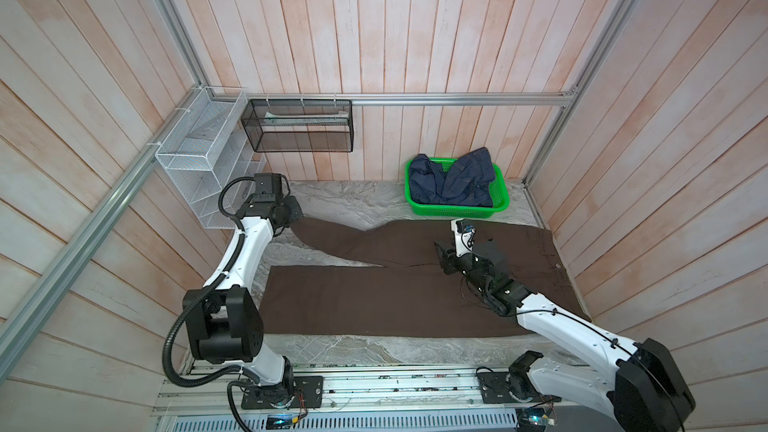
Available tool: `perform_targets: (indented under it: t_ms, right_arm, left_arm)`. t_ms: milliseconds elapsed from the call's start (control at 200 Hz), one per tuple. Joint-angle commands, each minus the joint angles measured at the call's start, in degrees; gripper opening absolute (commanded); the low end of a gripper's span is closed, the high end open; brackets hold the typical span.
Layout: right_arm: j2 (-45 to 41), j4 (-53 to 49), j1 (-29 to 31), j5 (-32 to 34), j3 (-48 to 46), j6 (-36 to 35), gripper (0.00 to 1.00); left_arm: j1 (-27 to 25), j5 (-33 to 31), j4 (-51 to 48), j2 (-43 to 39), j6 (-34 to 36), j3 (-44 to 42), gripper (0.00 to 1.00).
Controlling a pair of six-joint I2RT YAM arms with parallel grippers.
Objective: Fold and stack the trousers
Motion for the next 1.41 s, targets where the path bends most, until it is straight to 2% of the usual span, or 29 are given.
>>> perform_targets:
  t_ms: [0, 295, 480, 580, 655, 710, 780, 920, 1030, 1225, 1400]
  right_arm:
    - [3.2, -3.9, -2.5, -3.3, 3.4, 3.3, 0.52]
    - [13.8, -7.5, -7.1, -3.8, 11.8, 5.9, 0.51]
    - [23.5, -14.5, -10.3, -5.6, 20.2, 10.3, 0.51]
    - [29.2, -19.5, -10.8, -7.3, 25.3, 11.3, 0.50]
    - [33.6, -22.6, -11.1, -9.9, 29.0, 11.5, 0.49]
    - [36.3, -23.6, -11.1, -12.0, 30.9, 12.1, 0.47]
    - [38.9, -23.6, -10.7, -14.2, 32.4, 13.0, 0.45]
    - [42.0, -24.2, -8.5, -14.6, 35.8, 12.9, 0.45]
    - [44.6, -25.1, -6.9, -14.7, 38.9, 12.0, 0.45]
    - [51.7, -27.4, -4.7, -15.8, 46.4, 11.3, 0.45]
    - [57.6, -30.4, -3.5, -15.1, 52.7, 10.0, 0.45]
  left_arm:
    - [1.7, -0.9, 2.8, 4.6, -1.5, 5.0, 0.00]
    - [3.9, -4.1, -1.8, 21.6, -4.1, 21.4, 0.00]
    - [4.9, -5.5, -9.1, 34.0, -5.2, 36.8, 0.00]
    - [4.9, -3.2, -14.1, 41.2, -5.8, 47.0, 0.02]
    - [4.7, -0.4, -14.6, 43.3, -6.0, 50.1, 0.09]
    - [4.5, 1.5, -13.0, 42.6, -6.0, 49.2, 0.14]
    - [4.4, 3.5, -10.5, 40.5, -6.2, 46.8, 0.31]
    - [4.4, 3.8, -8.4, 35.6, -5.8, 43.5, 0.50]
    - [4.3, 3.0, -7.4, 28.8, -5.8, 37.2, 0.54]
    - [4.8, 0.7, -0.3, 13.5, -8.9, 14.6, 0.56]
    - [6.5, 2.1, 2.4, 9.7, -10.9, 3.3, 0.58]
